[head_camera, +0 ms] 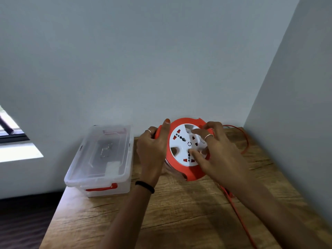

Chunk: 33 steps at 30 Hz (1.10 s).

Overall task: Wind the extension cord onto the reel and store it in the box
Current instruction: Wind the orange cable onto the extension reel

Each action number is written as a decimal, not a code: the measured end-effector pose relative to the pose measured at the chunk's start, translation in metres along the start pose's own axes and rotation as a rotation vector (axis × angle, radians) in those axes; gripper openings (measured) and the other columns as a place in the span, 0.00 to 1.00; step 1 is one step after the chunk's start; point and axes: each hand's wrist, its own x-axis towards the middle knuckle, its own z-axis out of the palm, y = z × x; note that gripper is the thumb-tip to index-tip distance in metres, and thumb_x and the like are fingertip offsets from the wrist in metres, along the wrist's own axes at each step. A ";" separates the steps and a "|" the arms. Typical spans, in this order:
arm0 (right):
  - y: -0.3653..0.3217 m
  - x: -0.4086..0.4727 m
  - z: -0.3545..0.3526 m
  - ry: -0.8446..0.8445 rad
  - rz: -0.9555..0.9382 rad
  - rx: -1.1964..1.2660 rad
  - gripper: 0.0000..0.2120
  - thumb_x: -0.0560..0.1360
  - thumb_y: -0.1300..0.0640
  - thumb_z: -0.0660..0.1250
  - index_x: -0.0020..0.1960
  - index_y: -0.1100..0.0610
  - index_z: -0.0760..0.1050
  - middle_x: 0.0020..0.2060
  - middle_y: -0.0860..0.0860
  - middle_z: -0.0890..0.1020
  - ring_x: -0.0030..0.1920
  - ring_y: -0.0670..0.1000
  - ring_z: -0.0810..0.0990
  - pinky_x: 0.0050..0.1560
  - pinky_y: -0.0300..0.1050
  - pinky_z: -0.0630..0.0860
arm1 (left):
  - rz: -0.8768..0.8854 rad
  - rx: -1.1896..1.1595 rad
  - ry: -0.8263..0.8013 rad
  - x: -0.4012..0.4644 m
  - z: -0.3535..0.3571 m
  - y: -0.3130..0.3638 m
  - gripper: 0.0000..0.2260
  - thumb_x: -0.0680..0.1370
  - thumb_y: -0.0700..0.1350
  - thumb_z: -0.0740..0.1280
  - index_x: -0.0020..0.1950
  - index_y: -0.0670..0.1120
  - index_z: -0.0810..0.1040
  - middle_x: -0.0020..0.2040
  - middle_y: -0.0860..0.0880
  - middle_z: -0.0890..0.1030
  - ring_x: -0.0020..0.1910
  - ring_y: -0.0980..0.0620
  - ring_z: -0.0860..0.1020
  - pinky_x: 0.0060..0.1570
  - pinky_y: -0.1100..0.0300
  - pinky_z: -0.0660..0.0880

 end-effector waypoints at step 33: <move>-0.011 0.043 -0.015 -0.100 -0.655 -0.358 0.28 0.56 0.45 0.68 0.56 0.49 0.79 0.54 0.54 0.73 0.25 0.53 0.75 0.35 0.44 0.70 | 0.007 -0.039 -0.120 0.012 -0.019 0.024 0.26 0.71 0.60 0.69 0.29 0.38 0.70 0.27 0.37 0.73 0.29 0.37 0.73 0.32 0.45 0.73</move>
